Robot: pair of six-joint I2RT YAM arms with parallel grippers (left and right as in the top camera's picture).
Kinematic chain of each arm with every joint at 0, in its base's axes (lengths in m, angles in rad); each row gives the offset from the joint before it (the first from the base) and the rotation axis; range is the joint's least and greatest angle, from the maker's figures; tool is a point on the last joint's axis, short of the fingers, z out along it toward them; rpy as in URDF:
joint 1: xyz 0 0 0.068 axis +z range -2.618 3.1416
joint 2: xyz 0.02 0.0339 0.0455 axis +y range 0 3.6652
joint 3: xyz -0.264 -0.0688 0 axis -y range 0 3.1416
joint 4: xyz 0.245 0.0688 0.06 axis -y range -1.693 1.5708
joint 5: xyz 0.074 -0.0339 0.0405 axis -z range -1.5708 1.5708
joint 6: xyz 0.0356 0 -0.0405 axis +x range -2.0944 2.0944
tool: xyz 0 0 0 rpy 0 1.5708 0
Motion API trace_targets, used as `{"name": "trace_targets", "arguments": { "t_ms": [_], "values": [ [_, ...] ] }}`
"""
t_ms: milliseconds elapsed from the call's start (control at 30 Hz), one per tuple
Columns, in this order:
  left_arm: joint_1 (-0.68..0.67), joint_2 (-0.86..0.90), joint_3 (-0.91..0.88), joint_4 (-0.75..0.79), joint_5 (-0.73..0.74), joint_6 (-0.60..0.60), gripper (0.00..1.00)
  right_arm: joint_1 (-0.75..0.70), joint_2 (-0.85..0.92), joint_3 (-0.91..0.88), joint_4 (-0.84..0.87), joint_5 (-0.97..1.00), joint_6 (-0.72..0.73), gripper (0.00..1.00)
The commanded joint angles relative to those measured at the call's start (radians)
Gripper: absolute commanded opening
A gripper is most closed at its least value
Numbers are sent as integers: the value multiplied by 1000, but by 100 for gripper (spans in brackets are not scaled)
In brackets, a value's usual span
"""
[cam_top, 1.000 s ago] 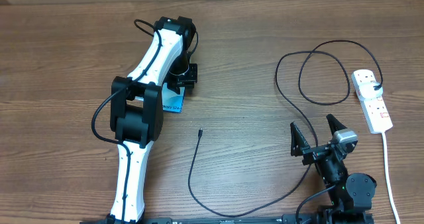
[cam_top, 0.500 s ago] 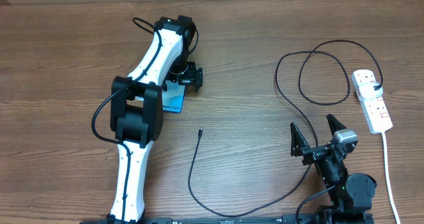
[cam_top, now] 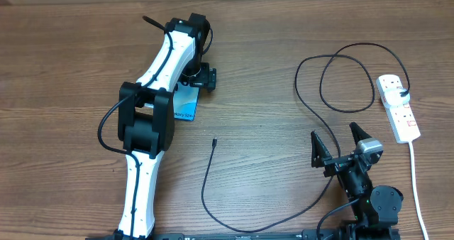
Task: Plug charger to phone and switch on socket
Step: 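Lower the left gripper onto the phone's top edge, then grip the phone with the left gripper and tilt it upright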
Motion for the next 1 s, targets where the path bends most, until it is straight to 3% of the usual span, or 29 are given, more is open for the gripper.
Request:
{"name": "trace_targets", "arguments": {
  "t_ms": [0, 333, 967],
  "values": [
    [-4, 19, 0, 13, -8, 42, 100, 6, -10, -10, 6, 10, -8, 100],
    [0, 19, 0, 11, -108, 65, 100, 6, -10, -10, 6, 10, -8, 100],
    [24, 19, 0, -5, -107, 97, 100, 6, -10, -10, 6, 10, -8, 100]
  ]
}}
